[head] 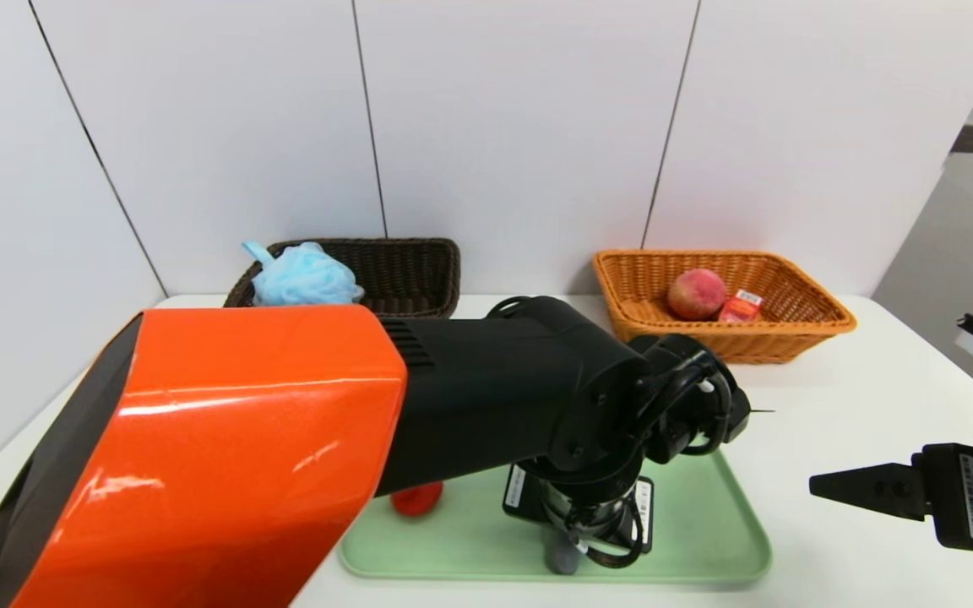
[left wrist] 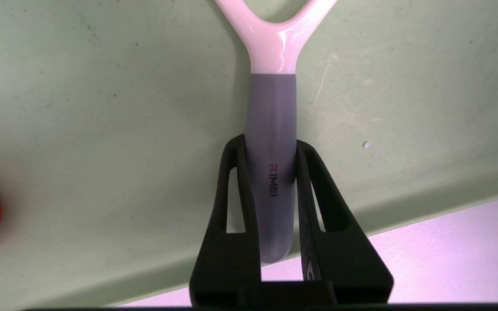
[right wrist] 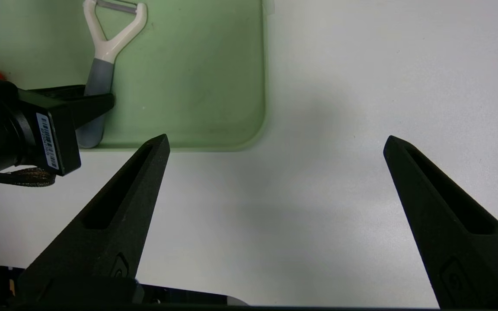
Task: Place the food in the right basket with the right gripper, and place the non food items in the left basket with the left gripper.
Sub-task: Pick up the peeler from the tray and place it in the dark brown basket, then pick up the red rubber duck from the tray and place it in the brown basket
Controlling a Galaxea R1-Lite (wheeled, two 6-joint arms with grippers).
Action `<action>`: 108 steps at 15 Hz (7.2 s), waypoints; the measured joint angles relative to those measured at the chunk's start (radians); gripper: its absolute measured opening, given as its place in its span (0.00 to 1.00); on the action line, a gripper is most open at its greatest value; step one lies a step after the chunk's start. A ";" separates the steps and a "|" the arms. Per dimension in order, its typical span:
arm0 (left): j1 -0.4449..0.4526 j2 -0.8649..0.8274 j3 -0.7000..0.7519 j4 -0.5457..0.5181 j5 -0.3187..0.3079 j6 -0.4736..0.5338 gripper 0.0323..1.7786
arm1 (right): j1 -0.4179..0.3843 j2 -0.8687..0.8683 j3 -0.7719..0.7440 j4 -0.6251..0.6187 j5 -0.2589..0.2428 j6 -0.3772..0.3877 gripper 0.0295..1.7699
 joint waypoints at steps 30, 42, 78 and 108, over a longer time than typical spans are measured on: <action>0.618 -0.198 0.000 -0.412 0.037 0.344 0.14 | -0.066 0.072 -0.066 -0.223 -0.028 -0.218 0.97; 0.671 -0.069 -0.001 -0.463 0.032 0.383 0.14 | -0.149 0.121 -0.064 -0.433 -0.007 -0.464 0.97; 0.687 -0.795 0.989 -0.631 -0.736 0.987 0.94 | -0.141 0.092 0.039 -0.433 -0.009 -0.462 0.97; 0.578 -0.537 1.246 -1.074 -0.770 1.308 0.95 | -0.150 0.102 0.096 -0.433 -0.019 -0.458 0.97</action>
